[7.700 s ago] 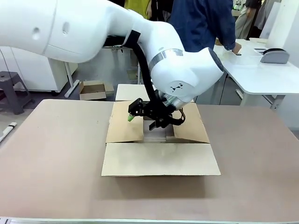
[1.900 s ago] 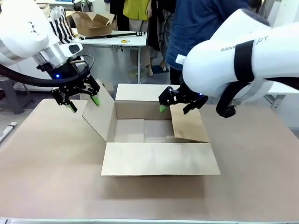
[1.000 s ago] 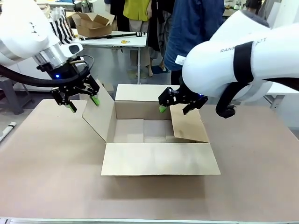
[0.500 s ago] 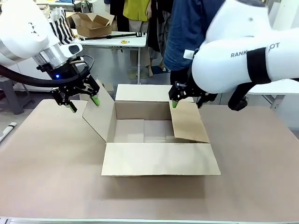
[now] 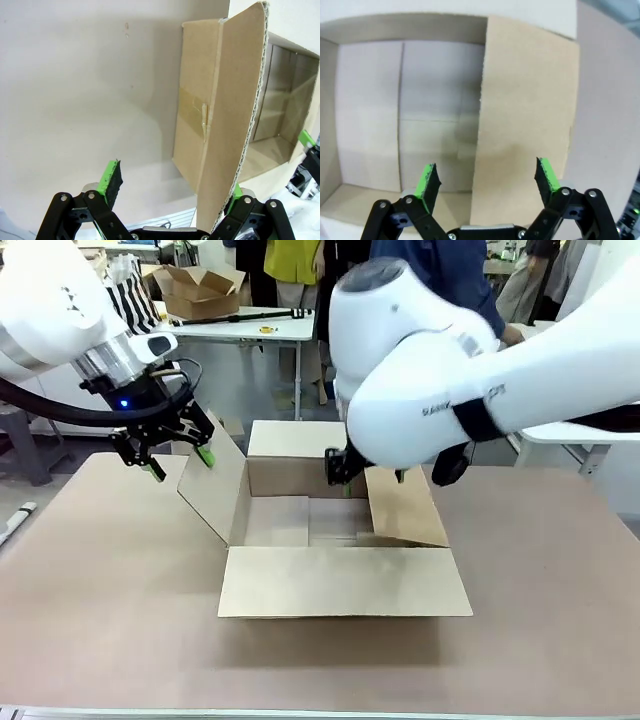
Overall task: Pack the gift set into the box.
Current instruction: Place both hands on the side flaps of the Package Box and spread them outward.
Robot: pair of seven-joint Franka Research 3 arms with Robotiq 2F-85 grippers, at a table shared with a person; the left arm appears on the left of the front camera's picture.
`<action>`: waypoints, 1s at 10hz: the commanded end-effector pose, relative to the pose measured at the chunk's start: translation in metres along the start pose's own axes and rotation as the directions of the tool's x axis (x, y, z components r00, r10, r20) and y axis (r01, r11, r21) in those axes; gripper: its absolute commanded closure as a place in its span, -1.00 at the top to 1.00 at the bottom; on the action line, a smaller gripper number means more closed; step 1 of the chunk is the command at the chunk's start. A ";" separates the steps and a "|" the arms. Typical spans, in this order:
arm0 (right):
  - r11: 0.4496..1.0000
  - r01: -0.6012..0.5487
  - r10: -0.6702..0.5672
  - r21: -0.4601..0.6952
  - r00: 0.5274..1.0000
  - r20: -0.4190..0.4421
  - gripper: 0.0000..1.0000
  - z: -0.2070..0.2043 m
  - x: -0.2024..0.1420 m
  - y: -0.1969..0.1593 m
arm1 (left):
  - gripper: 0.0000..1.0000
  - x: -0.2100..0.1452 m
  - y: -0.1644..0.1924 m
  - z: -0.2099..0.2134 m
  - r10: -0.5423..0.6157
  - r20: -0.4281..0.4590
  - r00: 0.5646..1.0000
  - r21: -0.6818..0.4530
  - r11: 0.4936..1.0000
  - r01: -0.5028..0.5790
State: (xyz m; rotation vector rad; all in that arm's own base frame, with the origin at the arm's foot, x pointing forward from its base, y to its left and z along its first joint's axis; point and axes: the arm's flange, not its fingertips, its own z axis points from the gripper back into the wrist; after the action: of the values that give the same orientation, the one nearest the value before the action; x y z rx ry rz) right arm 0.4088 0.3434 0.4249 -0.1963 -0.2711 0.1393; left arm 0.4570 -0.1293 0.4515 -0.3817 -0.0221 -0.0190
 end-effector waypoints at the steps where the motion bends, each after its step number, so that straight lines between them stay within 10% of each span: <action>1: 0.990 -0.003 0.005 -0.143 1.000 0.011 1.00 -0.014 0.013 0.021 | 1.00 0.000 -0.001 0.002 0.014 0.004 1.000 0.023 1.000 -0.014; 10: 0.891 0.046 0.006 -0.452 0.994 0.111 1.00 0.007 0.008 -0.013 | 1.00 0.000 -0.001 0.002 0.014 0.004 1.000 0.023 1.000 -0.014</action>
State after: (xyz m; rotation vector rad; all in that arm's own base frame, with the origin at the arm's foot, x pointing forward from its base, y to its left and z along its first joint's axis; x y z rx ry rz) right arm 0.4176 0.3353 0.4309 -0.6134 -0.3841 0.0871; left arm 0.4570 -0.1293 0.4516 -0.3817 -0.0224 -0.0189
